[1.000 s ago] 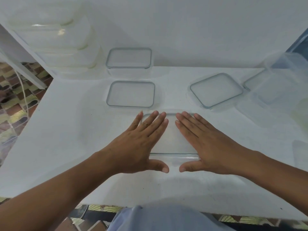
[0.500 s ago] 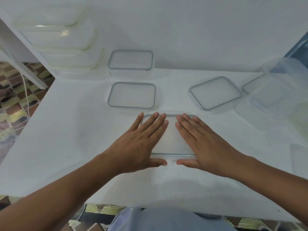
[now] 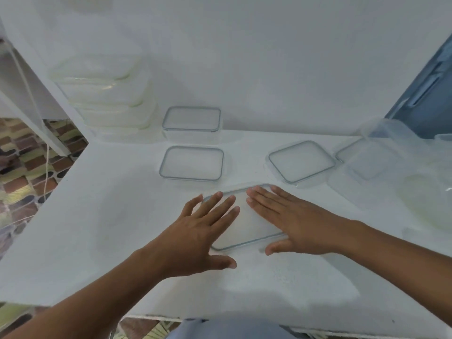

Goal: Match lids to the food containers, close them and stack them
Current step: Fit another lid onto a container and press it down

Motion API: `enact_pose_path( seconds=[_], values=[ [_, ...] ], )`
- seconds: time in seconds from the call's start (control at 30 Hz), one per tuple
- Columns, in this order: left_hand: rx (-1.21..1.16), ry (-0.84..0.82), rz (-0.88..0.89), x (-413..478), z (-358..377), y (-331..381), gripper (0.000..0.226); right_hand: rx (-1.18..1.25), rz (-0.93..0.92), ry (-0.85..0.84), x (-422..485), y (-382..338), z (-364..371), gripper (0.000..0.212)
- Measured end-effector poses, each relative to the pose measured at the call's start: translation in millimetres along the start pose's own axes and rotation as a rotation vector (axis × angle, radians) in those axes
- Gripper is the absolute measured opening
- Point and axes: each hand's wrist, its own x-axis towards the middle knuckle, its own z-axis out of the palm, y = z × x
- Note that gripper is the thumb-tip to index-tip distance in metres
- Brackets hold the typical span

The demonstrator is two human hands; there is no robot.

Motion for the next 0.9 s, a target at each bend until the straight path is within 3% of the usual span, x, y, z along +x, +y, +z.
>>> enact_pose_path(
  seconds=[0.07,0.27,0.43,0.6,0.73,0.83,0.9],
  values=[
    [0.01,0.033,-0.009,-6.0,-3.5,6.1,0.097,-0.015,-0.048,-0.091,1.3,14.1,-8.0,0.093],
    [0.094,0.123,0.028,-13.9,-7.7,25.8,0.087,-0.13,-0.104,-0.141,12.9,34.9,-21.8,0.096],
    [0.076,0.203,0.103,-6.3,-12.6,26.0,0.072,-0.211,-0.086,-0.007,22.1,40.4,-21.5,0.105],
    [-0.2,0.274,-0.016,-0.5,-8.7,20.7,0.108,-0.08,0.086,0.178,21.4,19.6,0.3,0.105],
    [-0.134,0.141,-0.133,2.6,-3.2,17.5,0.118,0.302,0.18,0.163,5.2,-6.7,1.7,0.081],
    [-0.152,-0.004,-0.179,5.1,-2.4,18.3,0.116,0.394,0.18,0.023,-11.3,-11.5,-8.6,0.065],
    [-0.154,-0.052,-0.169,5.4,-3.9,17.5,0.117,0.4,0.195,-0.056,-16.2,-16.7,-17.8,0.068]
  ],
)
